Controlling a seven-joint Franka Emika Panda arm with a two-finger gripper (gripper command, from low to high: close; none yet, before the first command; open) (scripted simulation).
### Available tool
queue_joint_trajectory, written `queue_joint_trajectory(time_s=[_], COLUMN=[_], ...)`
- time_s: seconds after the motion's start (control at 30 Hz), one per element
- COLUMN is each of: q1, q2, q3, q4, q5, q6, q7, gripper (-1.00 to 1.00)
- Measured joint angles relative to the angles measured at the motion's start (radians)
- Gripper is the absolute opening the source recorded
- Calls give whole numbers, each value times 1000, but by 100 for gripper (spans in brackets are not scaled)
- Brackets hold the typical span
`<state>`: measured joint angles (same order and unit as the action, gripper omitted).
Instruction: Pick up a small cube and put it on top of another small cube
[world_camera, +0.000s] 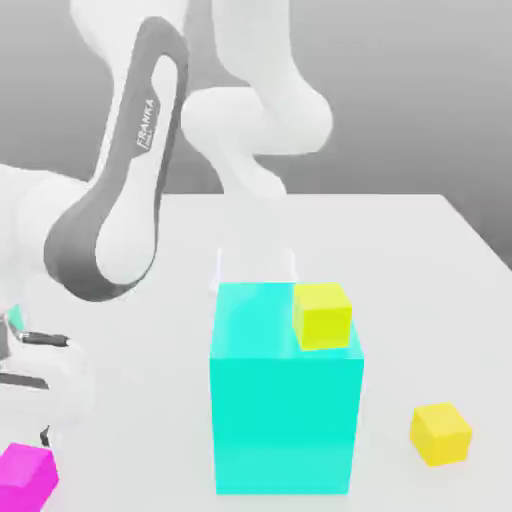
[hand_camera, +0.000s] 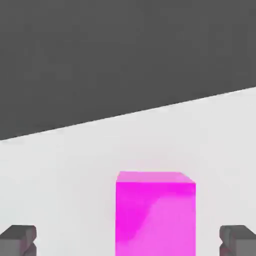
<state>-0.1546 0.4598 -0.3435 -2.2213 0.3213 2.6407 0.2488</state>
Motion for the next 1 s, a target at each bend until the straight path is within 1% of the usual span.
queue_joint_trajectory(time_s=[0.07,0.1,0.3,0.37,0.47,0.73,0.9,0.97,1.0], q1=[-33,-42,-46,-28,7,-30,-96,-110,-106], q2=[74,94,103,64,-38,-307,-470,-517,-513], q3=[39,50,55,32,-18,-124,-163,-170,-170], q4=[17,21,24,14,-13,-243,-399,-454,-465], q5=[39,50,56,32,-31,-237,-357,-385,-375], q6=[53,68,74,45,-28,-43,-31,-19,-3], q7=[-29,-37,-42,-25,14,-206,-372,-439,-464], gripper=[0,-100,-100,-100,-100,-100,-100,-100,-100])
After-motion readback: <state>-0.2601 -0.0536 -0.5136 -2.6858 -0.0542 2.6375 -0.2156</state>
